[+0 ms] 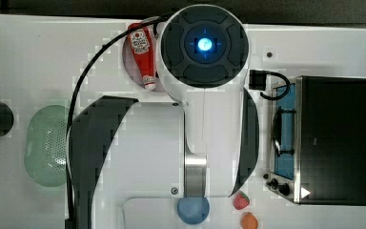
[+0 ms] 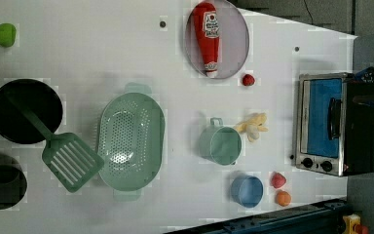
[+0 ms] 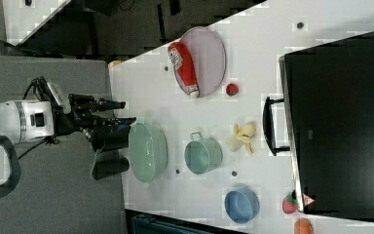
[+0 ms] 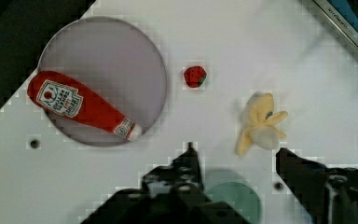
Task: Pick banana from table and place on oven.
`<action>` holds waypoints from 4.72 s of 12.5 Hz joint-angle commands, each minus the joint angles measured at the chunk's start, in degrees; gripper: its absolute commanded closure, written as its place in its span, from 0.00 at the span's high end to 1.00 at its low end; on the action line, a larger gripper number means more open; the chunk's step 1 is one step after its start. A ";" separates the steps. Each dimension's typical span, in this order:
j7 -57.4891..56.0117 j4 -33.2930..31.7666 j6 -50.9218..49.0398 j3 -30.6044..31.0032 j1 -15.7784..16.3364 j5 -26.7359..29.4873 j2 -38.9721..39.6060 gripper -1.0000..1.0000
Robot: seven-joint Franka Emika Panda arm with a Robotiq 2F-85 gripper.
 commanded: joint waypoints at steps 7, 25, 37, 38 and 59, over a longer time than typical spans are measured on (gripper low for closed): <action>1.18 -17.31 -5.66 -1.03 -1.94 0.58 -23.32 1.00; 1.03 -36.21 45.74 -4.92 -2.15 0.58 13.26 1.00; 1.04 -37.98 57.77 -5.18 -2.18 0.58 21.30 0.25; 1.03 -37.94 57.80 -5.13 -2.15 0.58 20.94 0.25; -22.16 -10.29 9.58 -24.61 -4.60 0.38 -1.35 0.25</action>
